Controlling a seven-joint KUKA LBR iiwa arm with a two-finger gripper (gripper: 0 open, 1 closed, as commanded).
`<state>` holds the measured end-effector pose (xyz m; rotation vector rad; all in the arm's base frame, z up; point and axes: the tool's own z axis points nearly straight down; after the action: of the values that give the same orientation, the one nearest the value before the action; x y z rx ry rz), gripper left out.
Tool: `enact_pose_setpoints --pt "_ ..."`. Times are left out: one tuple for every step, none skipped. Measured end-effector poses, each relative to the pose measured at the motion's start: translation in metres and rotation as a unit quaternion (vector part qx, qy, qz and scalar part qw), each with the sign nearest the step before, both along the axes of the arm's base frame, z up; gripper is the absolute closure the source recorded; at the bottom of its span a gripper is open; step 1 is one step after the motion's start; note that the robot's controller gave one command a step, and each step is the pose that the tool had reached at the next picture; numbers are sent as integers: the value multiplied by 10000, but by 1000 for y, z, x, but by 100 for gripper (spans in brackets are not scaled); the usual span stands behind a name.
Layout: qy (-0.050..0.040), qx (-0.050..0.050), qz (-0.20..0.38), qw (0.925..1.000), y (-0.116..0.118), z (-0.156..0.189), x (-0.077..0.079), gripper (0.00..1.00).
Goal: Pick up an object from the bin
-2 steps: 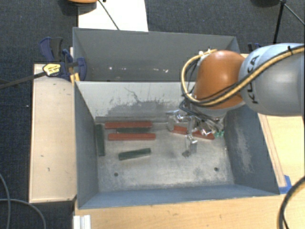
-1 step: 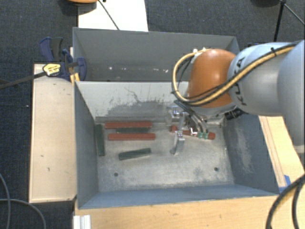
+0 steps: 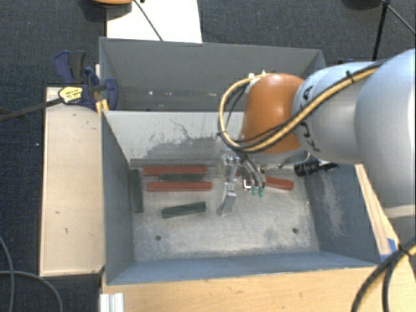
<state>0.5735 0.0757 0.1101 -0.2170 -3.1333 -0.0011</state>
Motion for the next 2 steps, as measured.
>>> enact_pose_setpoints --pt "-14 0 1731 9849 29 -23 -13 0" --pt "-22 2 1414 9900 50 -33 -10 0"
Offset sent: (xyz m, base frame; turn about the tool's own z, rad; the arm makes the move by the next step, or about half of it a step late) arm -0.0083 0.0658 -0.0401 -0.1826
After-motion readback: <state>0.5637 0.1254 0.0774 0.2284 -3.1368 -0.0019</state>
